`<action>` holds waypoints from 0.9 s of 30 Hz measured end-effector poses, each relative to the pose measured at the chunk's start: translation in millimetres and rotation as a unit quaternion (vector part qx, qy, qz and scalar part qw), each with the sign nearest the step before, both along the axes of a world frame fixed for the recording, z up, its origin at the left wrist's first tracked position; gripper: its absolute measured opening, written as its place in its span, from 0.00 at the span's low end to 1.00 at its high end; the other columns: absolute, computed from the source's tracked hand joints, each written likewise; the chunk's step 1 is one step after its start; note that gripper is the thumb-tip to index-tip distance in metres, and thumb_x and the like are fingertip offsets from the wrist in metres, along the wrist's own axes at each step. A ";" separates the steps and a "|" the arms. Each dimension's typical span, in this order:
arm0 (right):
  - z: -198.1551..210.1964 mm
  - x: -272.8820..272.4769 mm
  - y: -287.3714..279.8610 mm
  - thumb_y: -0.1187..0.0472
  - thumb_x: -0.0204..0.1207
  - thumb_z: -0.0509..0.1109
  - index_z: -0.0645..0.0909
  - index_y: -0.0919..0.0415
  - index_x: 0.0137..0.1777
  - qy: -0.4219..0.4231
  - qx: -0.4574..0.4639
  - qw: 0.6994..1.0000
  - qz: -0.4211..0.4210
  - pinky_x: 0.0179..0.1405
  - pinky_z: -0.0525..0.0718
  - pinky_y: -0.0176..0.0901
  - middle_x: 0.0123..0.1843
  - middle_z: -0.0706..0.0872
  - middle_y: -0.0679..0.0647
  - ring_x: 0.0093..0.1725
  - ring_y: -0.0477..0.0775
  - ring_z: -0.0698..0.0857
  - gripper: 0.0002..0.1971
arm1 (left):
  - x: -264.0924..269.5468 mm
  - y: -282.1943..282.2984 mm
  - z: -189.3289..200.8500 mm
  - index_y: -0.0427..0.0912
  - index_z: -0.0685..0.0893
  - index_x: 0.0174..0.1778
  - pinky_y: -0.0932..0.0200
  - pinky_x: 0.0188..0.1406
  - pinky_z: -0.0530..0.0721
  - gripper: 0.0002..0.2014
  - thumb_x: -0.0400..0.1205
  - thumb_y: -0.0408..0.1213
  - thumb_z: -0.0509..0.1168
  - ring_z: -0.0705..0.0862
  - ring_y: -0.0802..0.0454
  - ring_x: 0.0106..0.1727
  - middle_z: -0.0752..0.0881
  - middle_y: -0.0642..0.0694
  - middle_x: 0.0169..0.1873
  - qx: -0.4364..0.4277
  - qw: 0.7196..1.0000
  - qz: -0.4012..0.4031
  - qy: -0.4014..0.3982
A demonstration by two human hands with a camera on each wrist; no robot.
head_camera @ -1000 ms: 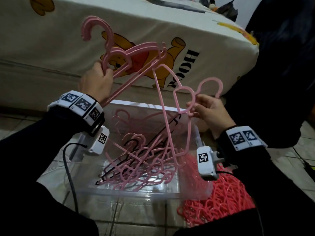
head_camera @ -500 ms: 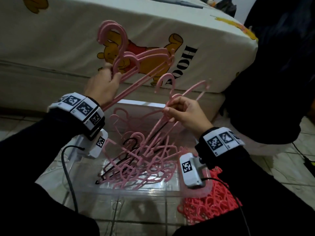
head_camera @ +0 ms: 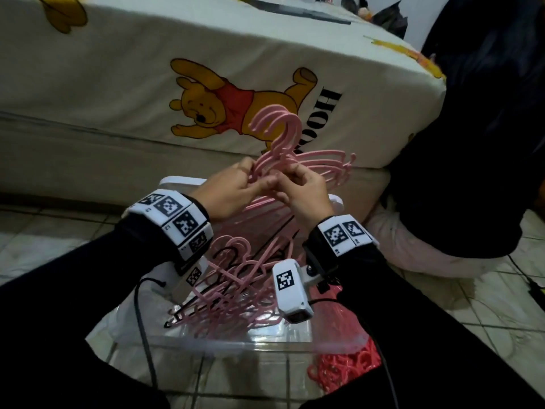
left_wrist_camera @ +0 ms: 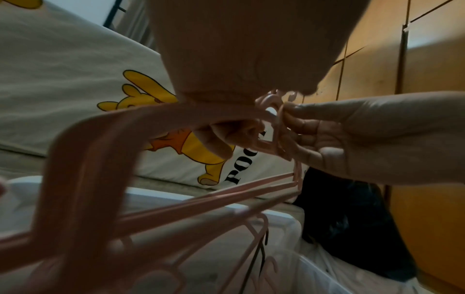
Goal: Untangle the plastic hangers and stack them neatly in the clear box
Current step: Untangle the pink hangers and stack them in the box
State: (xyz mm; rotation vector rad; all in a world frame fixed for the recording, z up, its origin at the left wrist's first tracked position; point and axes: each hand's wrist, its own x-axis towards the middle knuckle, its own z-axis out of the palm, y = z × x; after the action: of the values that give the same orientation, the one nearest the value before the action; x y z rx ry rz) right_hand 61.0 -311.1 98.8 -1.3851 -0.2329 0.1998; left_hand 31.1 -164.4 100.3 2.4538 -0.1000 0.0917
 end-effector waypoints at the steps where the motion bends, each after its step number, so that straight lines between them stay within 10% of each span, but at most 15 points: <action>1: -0.8 0.6 0.4 0.75 0.78 0.65 0.78 0.68 0.42 0.004 0.008 1.000 0.013 0.47 0.87 0.51 0.38 0.83 0.64 0.38 0.57 0.85 0.05 | 1.5 0.3 -2.0 0.45 0.72 0.61 0.52 0.51 0.78 0.25 0.80 0.63 0.54 0.81 0.48 0.55 0.82 0.44 0.57 0.010 1.000 -0.001 -0.004; 5: -2.4 10.4 -9.6 0.77 0.79 0.61 0.78 0.74 0.48 0.047 0.026 0.996 0.077 0.41 0.89 0.44 0.42 0.84 0.66 0.34 0.54 0.88 0.05 | 5.2 4.5 -6.4 0.45 0.72 0.57 0.48 0.48 0.79 0.11 0.85 0.48 0.57 0.83 0.40 0.53 0.84 0.42 0.52 0.094 0.994 0.026 -0.045; 8: -14.5 25.5 -30.2 0.74 0.79 0.64 0.82 0.74 0.47 0.041 -0.161 0.982 0.092 0.35 0.85 0.41 0.37 0.85 0.62 0.28 0.49 0.86 0.06 | 4.3 10.8 -5.9 0.47 0.72 0.53 0.46 0.43 0.79 0.11 0.85 0.51 0.54 0.83 0.39 0.48 0.82 0.46 0.44 0.152 0.983 0.067 -0.073; 10: -32.8 35.8 -43.4 0.70 0.79 0.67 0.83 0.77 0.51 -0.017 -0.393 0.914 0.099 0.32 0.83 0.39 0.38 0.86 0.64 0.28 0.49 0.84 0.08 | 4.3 14.9 -6.0 0.47 0.72 0.50 0.49 0.39 0.75 0.11 0.85 0.51 0.53 0.83 0.38 0.46 0.81 0.45 0.41 0.160 0.980 0.076 -0.090; 12: -59.6 42.1 -49.4 0.67 0.79 0.65 0.83 0.73 0.53 -0.091 -0.601 0.780 0.151 0.44 0.83 0.46 0.49 0.87 0.67 0.43 0.61 0.87 0.09 | 4.7 18.1 -6.3 0.47 0.72 0.48 0.51 0.36 0.72 0.11 0.85 0.51 0.53 0.83 0.36 0.45 0.83 0.41 0.41 0.160 0.979 0.081 -0.099; 16: -112.8 34.0 -43.1 0.67 0.77 0.60 0.82 0.66 0.59 -0.185 -0.735 0.609 0.234 0.53 0.81 0.51 0.56 0.86 0.66 0.56 0.65 0.86 0.13 | 8.9 22.2 -6.8 0.45 0.76 0.50 0.50 0.35 0.74 0.14 0.85 0.51 0.53 0.82 0.34 0.42 0.83 0.38 0.40 0.161 0.978 0.101 -0.089; 22: -174.4 27.9 -30.9 0.57 0.79 0.62 0.80 0.58 0.64 -0.218 -0.761 0.519 0.322 0.55 0.82 0.54 0.61 0.85 0.60 0.59 0.65 0.85 0.15 | 13.8 25.1 -10.1 0.48 0.77 0.51 0.52 0.34 0.72 0.13 0.82 0.53 0.55 0.81 0.37 0.40 0.83 0.42 0.38 0.218 0.964 0.114 -0.104; 27: -196.3 25.9 -32.4 0.59 0.83 0.57 0.73 0.52 0.73 -0.232 -0.772 0.505 0.309 0.60 0.81 0.63 0.69 0.80 0.56 0.64 0.63 0.82 0.19 | 16.3 31.6 -12.5 0.50 0.78 0.49 0.54 0.34 0.68 0.13 0.82 0.54 0.57 0.77 0.40 0.36 0.78 0.48 0.34 0.207 0.964 0.122 -0.116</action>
State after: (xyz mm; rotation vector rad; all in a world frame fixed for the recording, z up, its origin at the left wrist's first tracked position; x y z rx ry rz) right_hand 86.9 -343.5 -97.5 -3.1407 -1.2495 0.7579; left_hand 47.4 -132.7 87.8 2.8538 0.0929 0.5134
